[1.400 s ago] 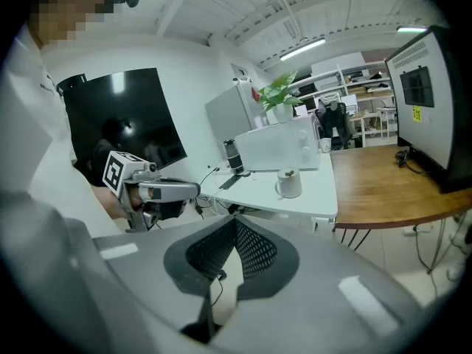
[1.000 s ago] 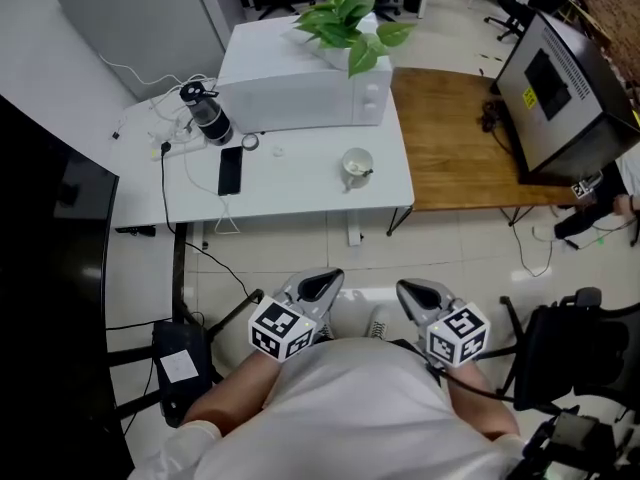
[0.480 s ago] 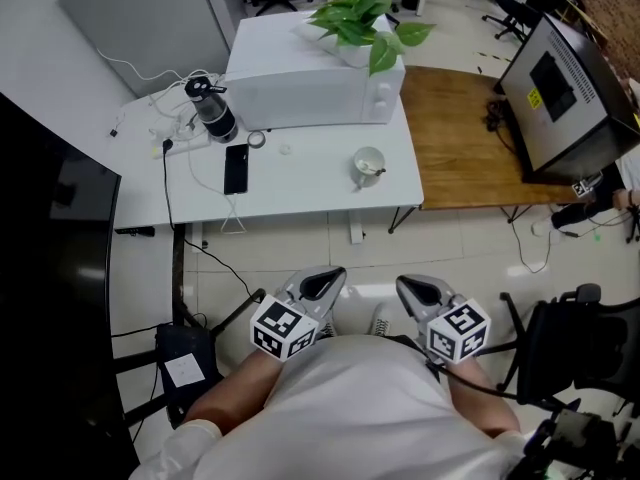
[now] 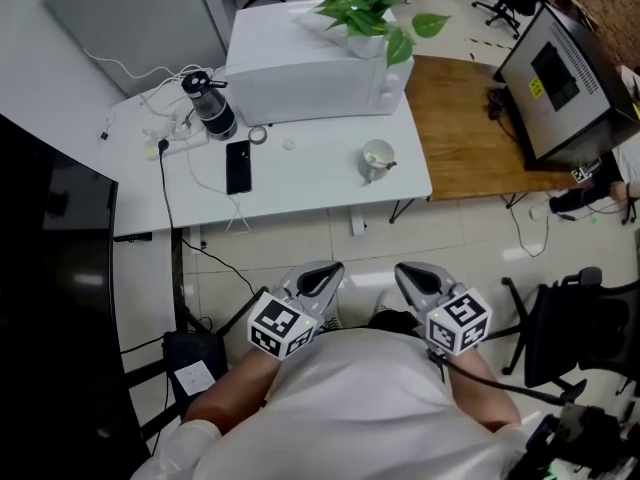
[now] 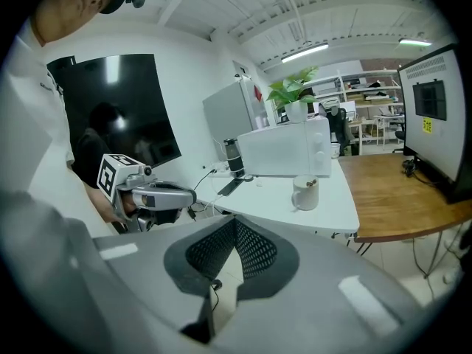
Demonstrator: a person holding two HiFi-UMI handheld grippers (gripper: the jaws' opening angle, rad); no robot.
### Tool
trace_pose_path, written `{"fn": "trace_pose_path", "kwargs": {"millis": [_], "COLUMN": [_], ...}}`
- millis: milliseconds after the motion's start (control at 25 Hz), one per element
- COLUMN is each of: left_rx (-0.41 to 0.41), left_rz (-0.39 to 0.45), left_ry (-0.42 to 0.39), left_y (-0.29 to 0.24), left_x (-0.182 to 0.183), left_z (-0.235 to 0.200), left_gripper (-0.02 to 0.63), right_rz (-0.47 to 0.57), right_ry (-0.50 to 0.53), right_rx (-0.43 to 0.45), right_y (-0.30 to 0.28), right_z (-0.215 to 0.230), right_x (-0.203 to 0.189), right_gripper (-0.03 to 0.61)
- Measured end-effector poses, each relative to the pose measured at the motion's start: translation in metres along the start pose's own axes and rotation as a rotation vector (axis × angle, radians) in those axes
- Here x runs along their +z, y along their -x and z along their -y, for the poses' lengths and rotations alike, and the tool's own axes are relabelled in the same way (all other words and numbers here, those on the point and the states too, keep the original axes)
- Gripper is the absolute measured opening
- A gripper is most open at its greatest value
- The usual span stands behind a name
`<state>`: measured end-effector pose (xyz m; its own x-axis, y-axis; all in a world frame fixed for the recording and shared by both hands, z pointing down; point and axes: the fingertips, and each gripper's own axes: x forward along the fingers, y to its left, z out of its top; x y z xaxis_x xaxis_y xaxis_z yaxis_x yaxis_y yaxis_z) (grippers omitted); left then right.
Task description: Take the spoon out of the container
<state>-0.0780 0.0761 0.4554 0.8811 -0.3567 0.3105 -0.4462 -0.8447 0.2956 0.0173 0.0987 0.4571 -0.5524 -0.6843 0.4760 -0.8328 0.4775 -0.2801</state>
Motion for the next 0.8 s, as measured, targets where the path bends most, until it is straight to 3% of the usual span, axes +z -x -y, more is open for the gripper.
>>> {"fn": "trace_pose_path", "kwargs": {"millis": [360, 800], "left_rx": [0.007, 0.099], "left_rz": [0.013, 0.050], "left_ry": [0.049, 0.023], "left_y": [-0.022, -0.092], "left_x": [0.005, 0.063], "left_z": [-0.024, -0.066], "left_gripper": [0.003, 0.003], "right_rz": [-0.020, -0.011], "right_ry": [0.016, 0.072], "right_rx": [-0.023, 0.095], "right_y": [-0.008, -0.046], "right_z": [0.030, 0.107], "right_x": [0.012, 0.065], "right_gripper": [0.008, 0.006]}}
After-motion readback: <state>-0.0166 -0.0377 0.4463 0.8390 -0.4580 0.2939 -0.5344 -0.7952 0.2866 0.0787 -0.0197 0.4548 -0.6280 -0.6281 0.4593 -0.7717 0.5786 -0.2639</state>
